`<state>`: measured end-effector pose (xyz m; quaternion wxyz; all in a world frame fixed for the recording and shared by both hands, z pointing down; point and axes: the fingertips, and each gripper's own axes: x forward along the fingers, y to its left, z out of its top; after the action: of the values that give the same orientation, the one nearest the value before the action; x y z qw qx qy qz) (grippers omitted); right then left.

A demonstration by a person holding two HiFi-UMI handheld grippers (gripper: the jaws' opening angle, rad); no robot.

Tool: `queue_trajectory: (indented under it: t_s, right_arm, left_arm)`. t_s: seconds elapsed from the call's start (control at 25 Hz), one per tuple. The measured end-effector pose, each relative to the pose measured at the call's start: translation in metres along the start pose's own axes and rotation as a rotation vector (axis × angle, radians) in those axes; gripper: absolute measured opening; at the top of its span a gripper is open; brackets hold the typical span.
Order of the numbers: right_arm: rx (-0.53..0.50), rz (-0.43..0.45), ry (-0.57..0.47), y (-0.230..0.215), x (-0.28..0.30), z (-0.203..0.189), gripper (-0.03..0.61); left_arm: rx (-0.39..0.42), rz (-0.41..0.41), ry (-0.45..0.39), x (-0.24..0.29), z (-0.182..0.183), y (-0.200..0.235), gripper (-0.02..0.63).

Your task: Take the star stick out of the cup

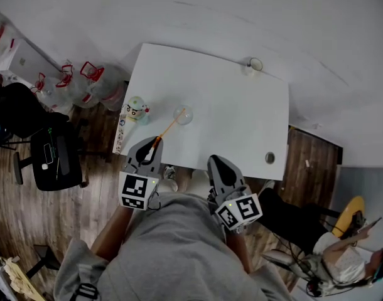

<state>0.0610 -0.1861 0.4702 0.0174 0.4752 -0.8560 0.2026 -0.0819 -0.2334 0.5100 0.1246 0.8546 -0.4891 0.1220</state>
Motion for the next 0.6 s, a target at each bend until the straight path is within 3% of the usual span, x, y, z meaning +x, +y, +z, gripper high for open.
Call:
queue_trajectory:
  t_s: [0.6]
  right_arm:
    - [-0.046,0.038,-0.032,0.017,0.004,0.015,0.035]
  left_arm:
    - [-0.010,0.039,-0.260,-0.050,0.080,0.020,0.044]
